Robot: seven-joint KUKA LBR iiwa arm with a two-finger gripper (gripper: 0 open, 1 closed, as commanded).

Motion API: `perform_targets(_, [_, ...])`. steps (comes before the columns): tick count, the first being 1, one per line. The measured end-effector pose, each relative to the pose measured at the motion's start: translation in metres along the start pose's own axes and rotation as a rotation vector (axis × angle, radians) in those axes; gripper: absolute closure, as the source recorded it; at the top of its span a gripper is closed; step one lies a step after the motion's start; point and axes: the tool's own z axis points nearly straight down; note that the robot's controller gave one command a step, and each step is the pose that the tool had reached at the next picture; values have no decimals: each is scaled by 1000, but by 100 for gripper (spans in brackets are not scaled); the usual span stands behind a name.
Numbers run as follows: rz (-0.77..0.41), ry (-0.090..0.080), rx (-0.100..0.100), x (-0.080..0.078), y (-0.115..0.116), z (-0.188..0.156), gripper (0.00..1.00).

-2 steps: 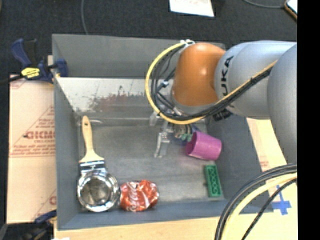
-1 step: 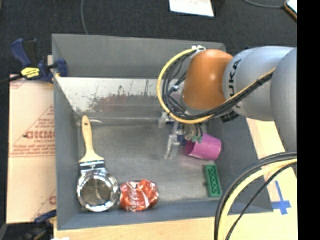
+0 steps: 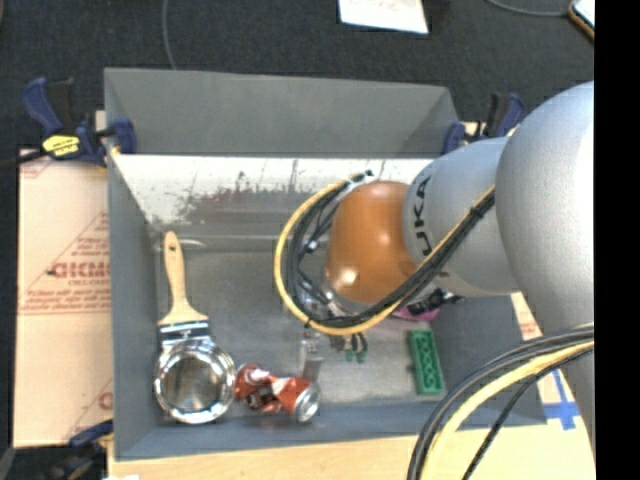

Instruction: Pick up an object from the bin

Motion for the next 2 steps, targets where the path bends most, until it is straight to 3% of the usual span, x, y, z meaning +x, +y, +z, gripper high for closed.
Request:
perform_targets(1, [-40, -20, 9, -45, -39, 13, 0])
perform_targets(2, [30, -15, -5, -29, 42, -83, 0])
